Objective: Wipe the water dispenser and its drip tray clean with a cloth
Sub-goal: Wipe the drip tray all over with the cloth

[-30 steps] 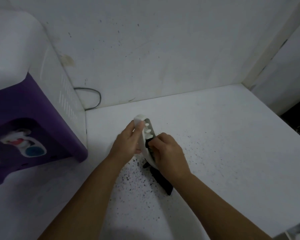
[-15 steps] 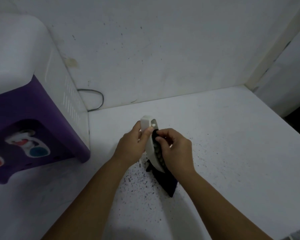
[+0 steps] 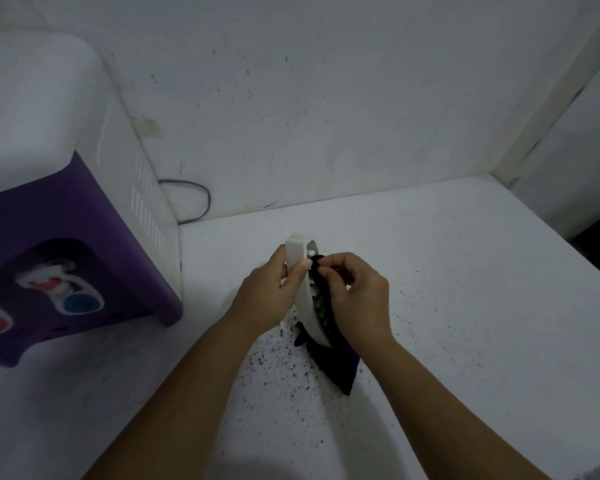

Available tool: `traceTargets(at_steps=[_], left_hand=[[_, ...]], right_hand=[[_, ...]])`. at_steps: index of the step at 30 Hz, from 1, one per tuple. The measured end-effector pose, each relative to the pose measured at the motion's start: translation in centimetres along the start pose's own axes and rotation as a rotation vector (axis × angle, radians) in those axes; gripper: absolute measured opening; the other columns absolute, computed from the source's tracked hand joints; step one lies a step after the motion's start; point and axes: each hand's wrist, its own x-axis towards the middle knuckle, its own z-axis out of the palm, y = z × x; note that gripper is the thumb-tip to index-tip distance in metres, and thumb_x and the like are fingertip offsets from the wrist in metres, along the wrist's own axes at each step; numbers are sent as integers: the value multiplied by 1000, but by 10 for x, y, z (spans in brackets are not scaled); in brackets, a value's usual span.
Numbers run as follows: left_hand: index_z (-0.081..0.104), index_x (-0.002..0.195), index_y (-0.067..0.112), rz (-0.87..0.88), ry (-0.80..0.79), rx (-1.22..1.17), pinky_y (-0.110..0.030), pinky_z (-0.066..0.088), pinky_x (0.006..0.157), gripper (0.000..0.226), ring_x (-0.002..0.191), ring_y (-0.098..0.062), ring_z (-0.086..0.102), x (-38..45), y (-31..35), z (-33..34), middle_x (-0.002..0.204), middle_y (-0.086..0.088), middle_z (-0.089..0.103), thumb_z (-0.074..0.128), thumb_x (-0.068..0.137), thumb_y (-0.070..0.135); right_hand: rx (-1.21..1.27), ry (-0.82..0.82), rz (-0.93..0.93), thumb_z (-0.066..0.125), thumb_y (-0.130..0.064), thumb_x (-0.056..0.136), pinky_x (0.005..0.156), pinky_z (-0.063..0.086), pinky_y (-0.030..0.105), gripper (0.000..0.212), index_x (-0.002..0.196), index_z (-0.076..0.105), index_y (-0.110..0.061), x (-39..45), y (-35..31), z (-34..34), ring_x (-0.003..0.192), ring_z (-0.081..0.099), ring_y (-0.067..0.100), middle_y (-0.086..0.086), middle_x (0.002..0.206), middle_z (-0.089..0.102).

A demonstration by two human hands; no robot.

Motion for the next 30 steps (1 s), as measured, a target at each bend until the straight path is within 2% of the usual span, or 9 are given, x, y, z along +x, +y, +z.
traceTargets(at_steps=[5,9,13,16,18,22,24,27,30], left_hand=[[43,127,37,19,-24,41,-43,56,82,39,97,-18,65,0,8,2,107,4,67,40,93,56],[44,126,38,15,-37,33,-43,55,83,38,99,-17,64,-1,11,2,109,5,67,41,93,56],[45,109,26,39,-62,105,-47,55,77,34,86,-19,67,3,15,-6,97,1,68,37,94,56],[46,111,24,36,-25,21,-46,57,78,35,85,-19,67,8,23,-15,100,-4,67,36,95,54],[47,119,21,-13,-21,-112,-36,58,76,35,87,-17,67,12,31,-16,105,-3,66,37,97,46],[49,120,16,-128,14,-283,-31,60,69,33,85,-20,67,17,41,-2,107,-7,64,38,99,39],[49,121,16,-193,9,-344,-32,60,68,33,90,-24,67,16,39,7,111,-9,63,39,100,39],[48,125,16,-320,11,-529,-36,61,71,35,90,-26,68,15,33,22,114,-11,62,40,100,39],[46,128,13,-441,66,-724,-35,61,68,37,83,-25,68,14,24,34,108,-10,61,40,100,37]], right_hand=[[192,37,160,66,-13,87,63,48,9,9,85,73,-18,0,3,-1,71,66,-1,-9,80,73],[24,-16,33,64,-11,88,62,45,5,9,86,70,-17,1,10,-5,74,64,0,-9,82,69],[-125,8,230,61,-8,88,60,42,3,13,86,68,-18,17,33,-22,81,63,11,-8,84,66],[-194,-222,259,57,3,83,88,50,23,40,112,65,-23,24,38,-38,108,56,17,1,120,53],[-83,-429,239,62,-1,78,104,40,33,60,128,53,-33,23,29,-46,123,41,12,-4,133,39],[172,-664,355,64,-22,63,85,46,33,63,124,54,-34,22,27,-51,109,58,25,0,122,60],[146,-670,421,71,-29,63,81,46,34,58,119,58,-31,22,30,-56,103,60,31,4,115,64],[17,-708,515,80,-40,66,76,48,26,51,111,59,-28,26,34,-69,95,62,19,1,108,65],[-56,-594,688,69,-56,76,77,53,30,47,110,57,-26,22,46,-82,92,64,16,0,106,62]])
